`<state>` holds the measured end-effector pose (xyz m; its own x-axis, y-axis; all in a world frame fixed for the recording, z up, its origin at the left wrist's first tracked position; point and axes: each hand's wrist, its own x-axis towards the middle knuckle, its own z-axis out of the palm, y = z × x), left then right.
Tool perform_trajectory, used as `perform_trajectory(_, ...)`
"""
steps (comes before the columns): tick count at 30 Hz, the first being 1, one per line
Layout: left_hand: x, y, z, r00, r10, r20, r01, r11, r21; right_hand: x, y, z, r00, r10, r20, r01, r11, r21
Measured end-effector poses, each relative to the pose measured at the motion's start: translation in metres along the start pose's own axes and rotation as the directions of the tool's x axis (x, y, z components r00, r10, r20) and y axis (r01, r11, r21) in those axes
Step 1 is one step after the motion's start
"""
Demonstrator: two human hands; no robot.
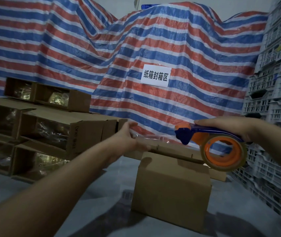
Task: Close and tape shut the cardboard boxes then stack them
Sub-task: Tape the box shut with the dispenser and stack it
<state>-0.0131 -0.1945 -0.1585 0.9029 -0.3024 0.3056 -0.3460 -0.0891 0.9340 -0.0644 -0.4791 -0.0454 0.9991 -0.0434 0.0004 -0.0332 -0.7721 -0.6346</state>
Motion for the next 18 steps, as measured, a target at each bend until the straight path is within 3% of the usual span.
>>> perform_trajectory(3,0.006,-0.008,0.012,1.0,-0.003,-0.006,0.003,0.997,-0.077,-0.004,-0.002,-0.007,1.0,0.012,0.017,-0.013,0.999,0.042)
perform_trajectory(9,0.011,-0.018,0.026,0.997,0.058,-0.042,-0.06,0.997,-0.054,-0.009,-0.008,-0.024,0.998,-0.043,-0.039,0.046,0.995,0.092)
perform_trajectory(18,0.015,-0.03,0.036,0.998,0.029,-0.053,-0.025,0.996,0.081,0.001,-0.008,-0.004,0.998,-0.067,-0.023,0.069,0.987,0.147)
